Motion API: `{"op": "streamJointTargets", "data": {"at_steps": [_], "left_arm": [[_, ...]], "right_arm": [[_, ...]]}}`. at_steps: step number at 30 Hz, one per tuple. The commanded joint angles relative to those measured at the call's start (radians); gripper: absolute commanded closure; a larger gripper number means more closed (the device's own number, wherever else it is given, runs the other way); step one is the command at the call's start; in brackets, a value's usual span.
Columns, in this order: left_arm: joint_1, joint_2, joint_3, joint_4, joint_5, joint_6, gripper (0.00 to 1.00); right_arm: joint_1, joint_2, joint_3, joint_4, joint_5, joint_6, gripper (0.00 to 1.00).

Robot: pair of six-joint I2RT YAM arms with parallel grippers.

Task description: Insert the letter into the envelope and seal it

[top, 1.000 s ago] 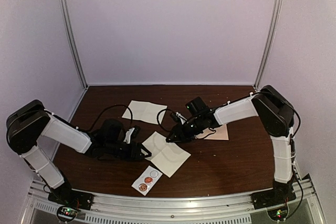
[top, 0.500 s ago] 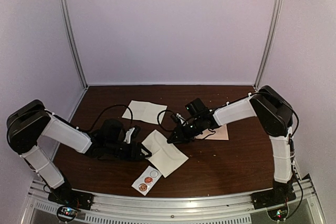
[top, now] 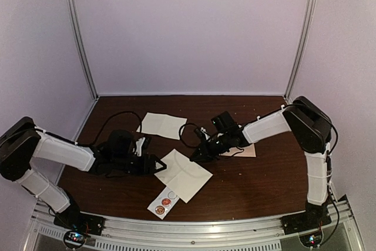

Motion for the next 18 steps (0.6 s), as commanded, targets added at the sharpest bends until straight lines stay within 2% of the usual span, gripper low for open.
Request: {"op": "streamJointTargets", "data": {"at_steps": [1, 7, 12, 16, 18], "left_arm": [[-0.003, -0.093, 0.005, -0.045, -0.085, 0.019, 0.31], [-0.003, -0.269, 0.068, -0.137, -0.171, 0.124, 0.27], [-0.003, -0.455, 0.264, -0.313, -0.217, 0.365, 0.18], [-0.003, -0.42, 0.482, -0.483, -0.189, 0.566, 0.15], [-0.003, -0.379, 0.543, -0.526, -0.169, 0.633, 0.15]], "right_arm": [[-0.013, -0.085, -0.027, 0.08, -0.021, 0.032, 1.0], [-0.029, -0.186, -0.057, 0.107, -0.015, 0.04, 1.0], [-0.041, -0.315, -0.062, 0.085, 0.003, 0.016, 1.0], [-0.043, -0.388, -0.05, 0.06, 0.031, -0.002, 1.0], [-0.042, -0.416, -0.046, 0.058, 0.041, 0.002, 1.0]]}}
